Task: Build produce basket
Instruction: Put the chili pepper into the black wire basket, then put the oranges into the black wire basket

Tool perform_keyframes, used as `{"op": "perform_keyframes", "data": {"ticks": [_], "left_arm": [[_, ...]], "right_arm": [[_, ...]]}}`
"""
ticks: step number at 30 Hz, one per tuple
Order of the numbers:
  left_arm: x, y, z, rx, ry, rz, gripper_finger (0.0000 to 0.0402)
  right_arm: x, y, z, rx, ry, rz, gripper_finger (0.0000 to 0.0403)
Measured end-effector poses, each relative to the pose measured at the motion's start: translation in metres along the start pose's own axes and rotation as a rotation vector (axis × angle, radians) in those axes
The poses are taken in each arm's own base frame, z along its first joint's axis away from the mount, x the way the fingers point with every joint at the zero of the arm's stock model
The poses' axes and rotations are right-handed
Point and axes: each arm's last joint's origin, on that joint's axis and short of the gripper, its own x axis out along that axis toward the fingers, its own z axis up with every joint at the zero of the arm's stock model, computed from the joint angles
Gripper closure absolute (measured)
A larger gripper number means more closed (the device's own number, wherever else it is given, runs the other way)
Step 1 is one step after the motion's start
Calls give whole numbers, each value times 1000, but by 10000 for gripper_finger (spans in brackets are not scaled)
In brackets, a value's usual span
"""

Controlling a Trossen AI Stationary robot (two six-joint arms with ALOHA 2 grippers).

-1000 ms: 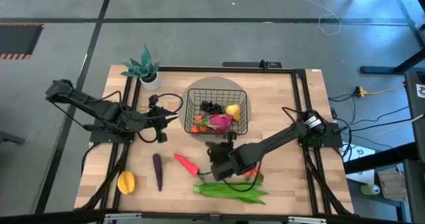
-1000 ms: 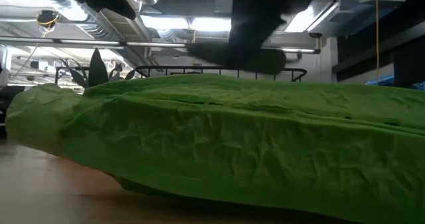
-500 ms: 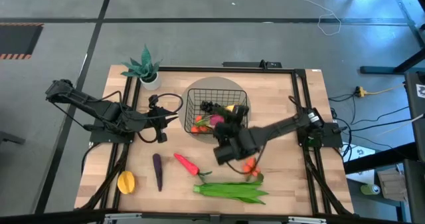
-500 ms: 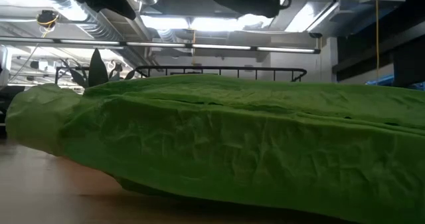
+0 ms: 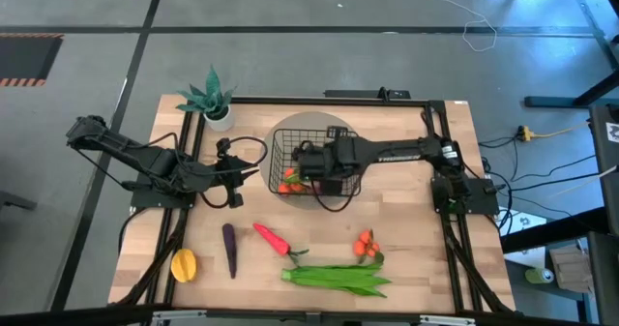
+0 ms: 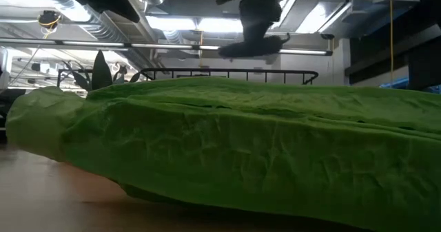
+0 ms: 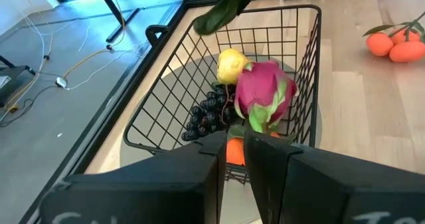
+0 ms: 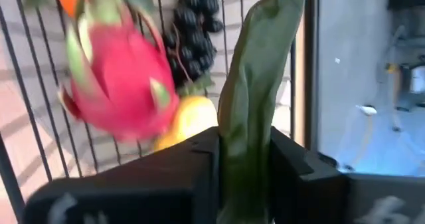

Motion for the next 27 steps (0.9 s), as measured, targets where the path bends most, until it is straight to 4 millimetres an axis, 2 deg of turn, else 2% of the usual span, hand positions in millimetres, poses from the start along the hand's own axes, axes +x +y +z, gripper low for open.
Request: {"op": "perform_keyframes", "data": {"ticks": [9, 13, 20, 27], "left_arm": [[0, 0, 0, -3, 0, 0, 358], [0, 0, 0, -3, 0, 0, 358], [0, 0, 0, -3, 0, 0, 358], [0, 0, 0, -2, 1, 0, 358]], "right_arm": [[9, -12, 8, 94, -33, 96, 211], [9, -13, 5, 125, -10, 95, 174], [4, -6, -13, 231, 171, 104, 162], [-6, 20, -24, 158, 214, 234, 161]]}}
